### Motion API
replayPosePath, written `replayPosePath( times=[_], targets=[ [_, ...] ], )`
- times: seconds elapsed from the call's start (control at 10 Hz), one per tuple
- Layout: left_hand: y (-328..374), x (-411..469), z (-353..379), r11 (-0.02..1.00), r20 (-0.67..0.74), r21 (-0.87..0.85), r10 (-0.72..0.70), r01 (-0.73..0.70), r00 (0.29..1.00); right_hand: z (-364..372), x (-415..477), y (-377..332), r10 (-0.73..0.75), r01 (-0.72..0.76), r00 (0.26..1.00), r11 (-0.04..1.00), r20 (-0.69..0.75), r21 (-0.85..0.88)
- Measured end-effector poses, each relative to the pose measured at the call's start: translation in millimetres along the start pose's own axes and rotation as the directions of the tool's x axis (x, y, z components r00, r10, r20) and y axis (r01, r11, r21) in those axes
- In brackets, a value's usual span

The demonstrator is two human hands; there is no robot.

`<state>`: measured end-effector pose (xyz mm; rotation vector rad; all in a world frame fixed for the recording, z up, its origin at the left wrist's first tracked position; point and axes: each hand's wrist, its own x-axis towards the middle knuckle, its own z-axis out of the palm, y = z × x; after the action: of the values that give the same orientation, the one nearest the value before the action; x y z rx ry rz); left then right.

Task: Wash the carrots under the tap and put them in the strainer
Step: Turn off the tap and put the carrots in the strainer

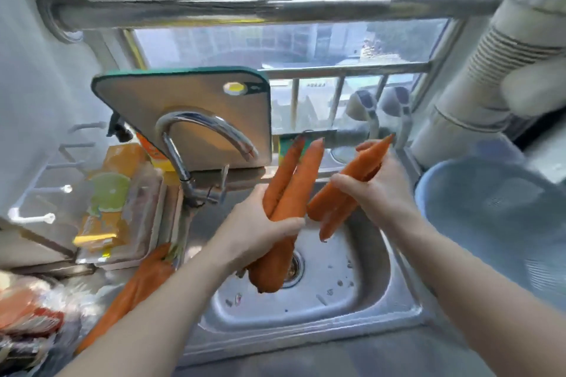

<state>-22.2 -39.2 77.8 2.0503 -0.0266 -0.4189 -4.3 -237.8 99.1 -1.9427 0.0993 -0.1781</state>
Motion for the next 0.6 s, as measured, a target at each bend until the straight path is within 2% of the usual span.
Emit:
replayPosePath(
  times=[0.1, 0.2, 0.3, 0.4, 0.5, 0.6],
  targets=[
    [44, 19, 30, 0.983, 0.06, -0.172, 0.079, -0.068, 0.995, -56, 12, -11, 0.004, 0.005, 0.992, 0.998, -0.124, 0.07],
    [91, 40, 70, 0.952, 0.166, -0.3, 0.117, -0.063, 0.979, -120, 26, -17, 0.014, -0.01, 0.978, 1.0, -0.206, 0.018],
    [132, 62, 130, 0.93, 0.27, -0.365, 0.07, 0.035, 0.96, -177, 35, -5, 0.135, -0.149, 0.969, 0.987, -0.206, -0.053],
    [157, 78, 198, 0.926, 0.342, -0.354, 0.002, 0.127, 0.94, -218, 34, 25, 0.337, -0.364, 0.927, 0.912, -0.163, -0.186],
    [159, 90, 254, 0.888, 0.403, -0.343, -0.156, 0.307, 0.902, -236, 39, 63, 0.485, -0.491, 0.851, 0.871, -0.202, 0.022],
    [142, 103, 298, 0.877, 0.35, -0.254, -0.309, 0.407, 0.885, -243, 35, 104, 0.579, -0.602, 0.799, 0.765, -0.163, -0.229]
  ],
)
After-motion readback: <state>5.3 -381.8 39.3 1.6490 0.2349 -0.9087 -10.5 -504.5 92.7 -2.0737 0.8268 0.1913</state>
